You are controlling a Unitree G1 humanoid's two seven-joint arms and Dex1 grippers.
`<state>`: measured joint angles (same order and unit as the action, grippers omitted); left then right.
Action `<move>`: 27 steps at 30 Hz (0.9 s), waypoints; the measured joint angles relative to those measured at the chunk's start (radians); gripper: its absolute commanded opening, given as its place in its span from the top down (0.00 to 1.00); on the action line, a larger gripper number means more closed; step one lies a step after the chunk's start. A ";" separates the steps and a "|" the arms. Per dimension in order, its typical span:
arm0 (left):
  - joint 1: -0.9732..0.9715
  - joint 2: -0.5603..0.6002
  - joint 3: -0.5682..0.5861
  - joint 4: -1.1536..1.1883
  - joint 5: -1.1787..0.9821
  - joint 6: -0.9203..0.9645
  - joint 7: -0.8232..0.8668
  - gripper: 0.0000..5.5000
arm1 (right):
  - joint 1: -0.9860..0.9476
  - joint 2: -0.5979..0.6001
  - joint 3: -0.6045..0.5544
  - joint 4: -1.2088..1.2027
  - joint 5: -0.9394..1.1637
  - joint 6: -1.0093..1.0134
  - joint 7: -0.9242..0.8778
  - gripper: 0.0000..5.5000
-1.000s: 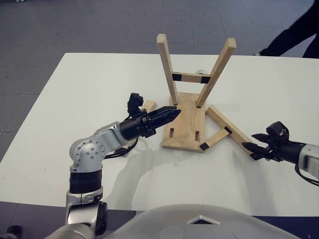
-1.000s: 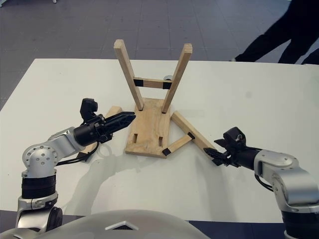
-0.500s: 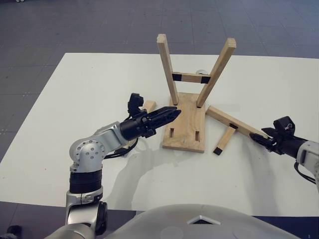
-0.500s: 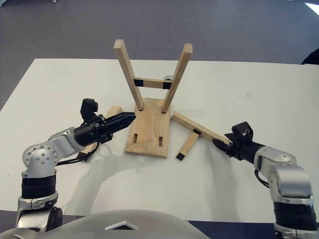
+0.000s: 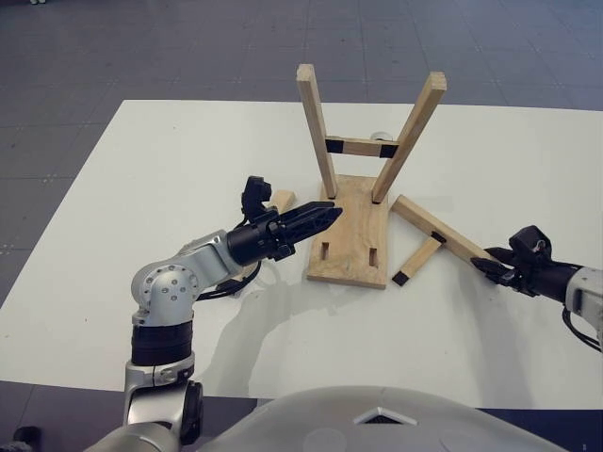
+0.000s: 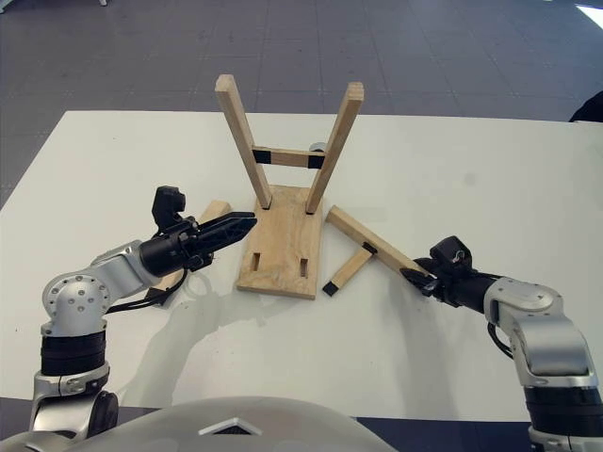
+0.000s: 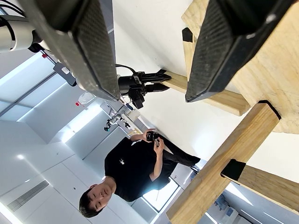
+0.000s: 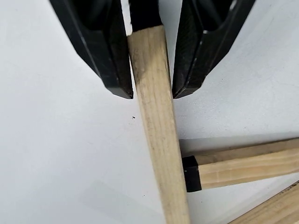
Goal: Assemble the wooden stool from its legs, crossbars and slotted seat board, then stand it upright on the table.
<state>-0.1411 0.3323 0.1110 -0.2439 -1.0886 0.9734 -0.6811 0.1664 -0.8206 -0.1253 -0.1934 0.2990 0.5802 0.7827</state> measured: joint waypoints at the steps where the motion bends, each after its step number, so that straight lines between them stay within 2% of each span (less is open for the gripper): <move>1: 0.000 0.000 0.000 0.000 0.000 0.000 0.001 0.53 | 0.004 0.000 0.003 0.002 -0.006 -0.020 0.006 0.81; 8: -0.007 0.000 0.000 0.002 0.000 0.000 0.001 0.53 | 0.023 -0.012 0.004 0.012 0.021 -0.070 0.076 0.81; 12: -0.013 0.002 0.002 0.005 0.000 0.000 -0.001 0.53 | 0.053 -0.016 -0.096 -0.035 0.134 -0.024 0.143 0.81; 17: -0.041 0.022 0.011 0.037 0.003 -0.001 -0.009 0.53 | 0.199 -0.113 -0.225 -0.161 0.197 -0.004 0.284 0.81; 22: -0.044 0.023 0.011 0.042 0.003 -0.001 -0.009 0.53 | 0.191 -0.135 -0.304 -0.182 0.272 0.058 0.309 0.81; 27: -0.055 0.034 0.021 0.050 0.003 -0.003 -0.016 0.53 | 0.165 -0.122 -0.381 -0.152 0.436 0.154 0.339 0.81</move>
<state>-0.1959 0.3667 0.1319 -0.1937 -1.0852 0.9707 -0.6971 0.3319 -0.9430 -0.5063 -0.3453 0.7350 0.7345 1.1212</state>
